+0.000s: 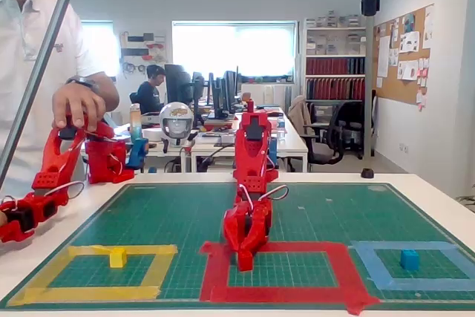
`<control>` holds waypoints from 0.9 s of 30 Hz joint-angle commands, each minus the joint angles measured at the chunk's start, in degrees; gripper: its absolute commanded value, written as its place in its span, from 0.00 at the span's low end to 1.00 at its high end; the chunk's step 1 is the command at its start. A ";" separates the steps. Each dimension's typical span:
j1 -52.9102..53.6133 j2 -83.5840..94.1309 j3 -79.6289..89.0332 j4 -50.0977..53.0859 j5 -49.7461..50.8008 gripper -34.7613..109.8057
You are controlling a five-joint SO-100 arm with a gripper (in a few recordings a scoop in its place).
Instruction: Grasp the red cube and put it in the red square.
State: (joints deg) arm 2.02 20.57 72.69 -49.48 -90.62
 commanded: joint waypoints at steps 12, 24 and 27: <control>2.11 11.78 3.08 10.28 3.69 0.23; 2.64 18.28 6.24 24.43 5.45 0.23; 2.64 21.80 10.02 24.43 6.06 0.23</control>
State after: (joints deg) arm 3.16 33.22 79.72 -25.58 -85.25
